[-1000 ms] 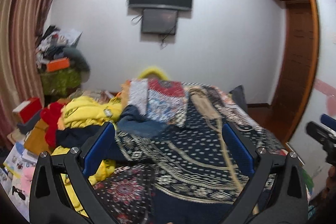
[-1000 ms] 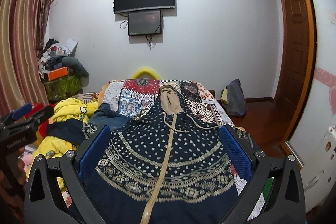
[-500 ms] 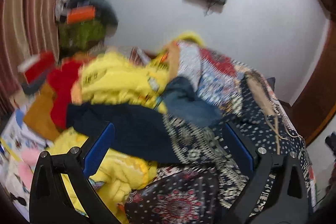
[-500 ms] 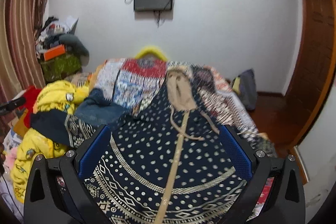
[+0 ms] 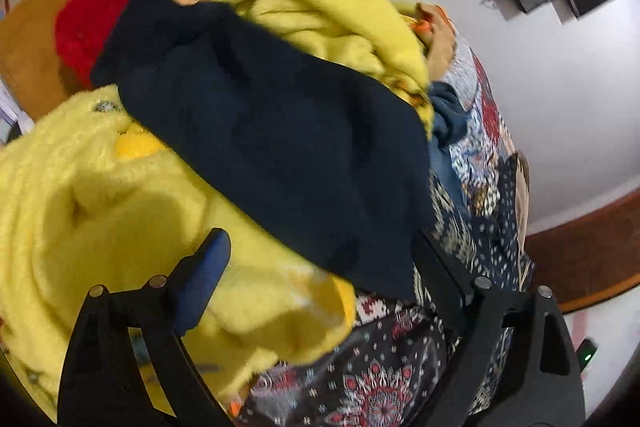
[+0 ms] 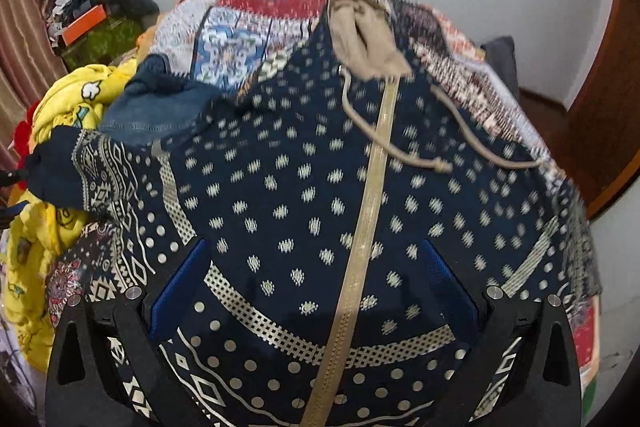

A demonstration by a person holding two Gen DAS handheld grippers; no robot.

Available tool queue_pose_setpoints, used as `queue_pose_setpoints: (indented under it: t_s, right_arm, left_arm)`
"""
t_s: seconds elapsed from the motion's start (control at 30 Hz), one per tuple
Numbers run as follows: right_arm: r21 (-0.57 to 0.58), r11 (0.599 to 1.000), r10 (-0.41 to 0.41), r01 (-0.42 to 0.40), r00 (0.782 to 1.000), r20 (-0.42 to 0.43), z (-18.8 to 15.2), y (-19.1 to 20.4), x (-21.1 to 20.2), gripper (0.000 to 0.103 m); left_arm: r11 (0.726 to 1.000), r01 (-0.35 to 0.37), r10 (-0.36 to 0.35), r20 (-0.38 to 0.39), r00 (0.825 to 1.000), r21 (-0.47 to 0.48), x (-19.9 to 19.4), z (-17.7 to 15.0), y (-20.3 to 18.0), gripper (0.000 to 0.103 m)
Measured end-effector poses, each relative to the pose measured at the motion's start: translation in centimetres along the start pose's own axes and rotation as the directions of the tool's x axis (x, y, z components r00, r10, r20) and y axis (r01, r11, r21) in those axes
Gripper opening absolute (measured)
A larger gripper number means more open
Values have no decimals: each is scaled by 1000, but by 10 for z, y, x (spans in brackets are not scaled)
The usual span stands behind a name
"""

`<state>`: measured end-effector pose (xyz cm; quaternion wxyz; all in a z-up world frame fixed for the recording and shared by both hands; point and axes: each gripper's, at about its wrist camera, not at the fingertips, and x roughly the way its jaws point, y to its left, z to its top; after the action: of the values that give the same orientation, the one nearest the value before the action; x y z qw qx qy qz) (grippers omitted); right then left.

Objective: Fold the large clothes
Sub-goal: 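Grasp the navy hoodie's sleeve cuff with the left gripper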

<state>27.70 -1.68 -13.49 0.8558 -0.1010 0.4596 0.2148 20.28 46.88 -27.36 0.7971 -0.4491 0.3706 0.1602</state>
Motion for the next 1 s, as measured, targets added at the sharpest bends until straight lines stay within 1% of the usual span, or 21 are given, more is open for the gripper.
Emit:
queue_pose_setpoints:
  t_s: [0.07, 0.13, 0.17, 0.23, 0.27, 0.3, 0.33, 0.37, 0.4, 0.43, 0.47, 0.5, 0.53, 0.63, 0.73, 0.83, 0.87, 0.9, 0.93, 1.0]
  right_arm:
    - [7, 1000, 7, -7, 1000, -12, -1, -3, 4, 102]
    - [15, 1000, 14, -13, 1000, -18, -1, -5, 6, 101]
    - [19, 1000, 16, -16, 1000, -20, -2, -7, 6, 101]
    - [23, 1000, 15, -15, 1000, -22, -2, -7, 6, 101]
    - [22, 1000, 14, -14, 1000, -21, -2, -7, 6, 101]
    - [21, 1000, 13, -13, 1000, -20, -3, -7, 5, 101]
    - [19, 1000, 12, -11, 1000, -18, -3, -7, 3, 101]
    - [15, 1000, 9, -9, 1000, -15, -4, -7, 1, 101]
    - [10, 1000, 6, -5, 1000, -12, -4, -6, -2, 101]
    - [4, 1000, 2, -2, 1000, -7, -5, -5, -4, 101]
    - [-2, 1000, -4, 4, 1000, -1, -5, -5, -8, 101]
    - [-9, 1000, -11, 11, 1000, 4, -6, -6, -11, 101]
    - [-14, 1000, -19, 19, 1000, 10, -6, -6, -14, 101]
    - [-19, 999, -30, 31, 999, 29, -7, -11, -25, 101]
    - [-8, 999, -31, 32, 998, 46, -6, -19, -36, 101]
    - [0, 999, -36, 36, 998, 58, -7, -26, -44, 101]
    - [3, 999, -40, 40, 997, 64, -7, -29, -47, 101]
    - [5, 999, -43, 43, 997, 71, -8, -32, -51, 101]
    - [6, 999, -45, 44, 996, 76, -9, -35, -53, 101]
    - [8, 999, -49, 48, 995, 87, -11, -40, -59, 101]
  left_arm:
    - [1000, 8, -8, 5, 1000, -26, 5, 7, 7, 85]
    - [999, 4, -3, 29, 1000, -34, 8, 15, 11, 81]
    - [999, -12, 13, 44, 999, -31, 9, 19, 11, 79]
    - [996, -88, 89, 76, 993, -12, 12, 27, 10, 76]
    - [991, -137, 136, 87, 987, 8, 15, 30, 9, 70]
    - [982, -186, 182, 98, 978, 31, 19, 33, 7, 61]
    - [972, -231, 225, 103, 969, 47, 22, 35, 6, 56]
    - [965, -258, 252, 103, 962, 50, 25, 38, 5, 43]
    - [961, -272, 266, 102, 959, 44, 26, 40, 3, 29]
    - [961, -272, 267, 104, 958, 41, 24, 41, 0, 21]
    - [960, -278, 273, 110, 956, 39, 21, 42, -3, 9]
    - [953, -300, 292, 132, 947, 48, 15, 43, -11, 7]
    - [949, -309, 298, 148, 943, 60, 10, 44, -17, 7]
    - [943, -309, 277, 226, 934, 122, -18, 44, -47, 4]
    - [950, -255, 195, 293, 936, 182, -49, 45, -82, 3]
    - [945, -199, 101, 344, 933, 261, -78, 43, -129, 2]
    - [939, -186, 74, 357, 931, 290, -82, 41, -148, 2]
    - [927, -174, 41, 372, 927, 333, -91, 36, -173, 2]
    - [920, -166, 21, 377, 926, 356, -93, 34, -187, 2]
    - [898, -137, -35, 377, 926, 418, -100, 21, -226, 2]
